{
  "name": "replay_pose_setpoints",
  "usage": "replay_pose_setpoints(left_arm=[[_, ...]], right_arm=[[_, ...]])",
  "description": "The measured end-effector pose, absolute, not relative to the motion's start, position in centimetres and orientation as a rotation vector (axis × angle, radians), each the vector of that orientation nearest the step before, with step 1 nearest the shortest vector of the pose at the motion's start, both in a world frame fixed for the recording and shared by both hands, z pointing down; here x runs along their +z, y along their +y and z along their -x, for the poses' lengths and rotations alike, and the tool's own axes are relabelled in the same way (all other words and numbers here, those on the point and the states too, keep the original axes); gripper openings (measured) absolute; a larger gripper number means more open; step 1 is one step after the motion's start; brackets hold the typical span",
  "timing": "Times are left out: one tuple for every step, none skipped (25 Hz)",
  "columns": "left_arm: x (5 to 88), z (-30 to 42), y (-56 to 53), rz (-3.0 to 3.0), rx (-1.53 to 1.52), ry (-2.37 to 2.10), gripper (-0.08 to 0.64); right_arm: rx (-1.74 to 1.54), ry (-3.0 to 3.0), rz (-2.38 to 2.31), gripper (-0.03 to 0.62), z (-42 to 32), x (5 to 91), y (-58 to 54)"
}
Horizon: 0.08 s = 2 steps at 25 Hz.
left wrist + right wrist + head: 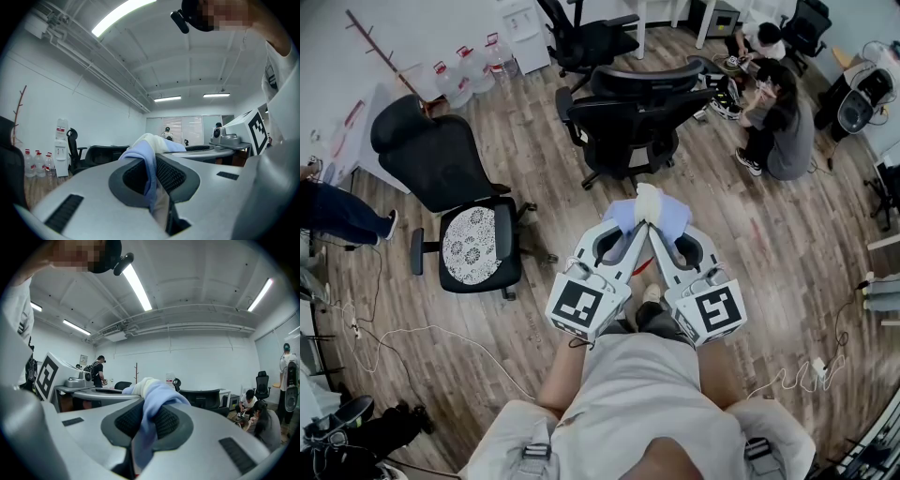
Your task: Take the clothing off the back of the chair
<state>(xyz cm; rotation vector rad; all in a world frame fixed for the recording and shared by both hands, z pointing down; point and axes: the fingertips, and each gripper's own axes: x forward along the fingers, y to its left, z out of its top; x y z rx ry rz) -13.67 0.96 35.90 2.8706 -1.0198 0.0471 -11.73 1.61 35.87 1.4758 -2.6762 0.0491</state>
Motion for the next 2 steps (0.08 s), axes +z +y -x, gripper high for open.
replay_pose_setpoints(left_arm=[[35.96,13.67,0.89,-2.871,0.048,-1.02,0.052],[36.02,13.66,0.83,-2.871,0.049,-1.02,0.052]], right_arm=[[0.049,-2.676,-1.476,0.058,11.73,35.93,1.54],[0.049,-2.676,-1.475,0.057,11.73,35.98,1.47]])
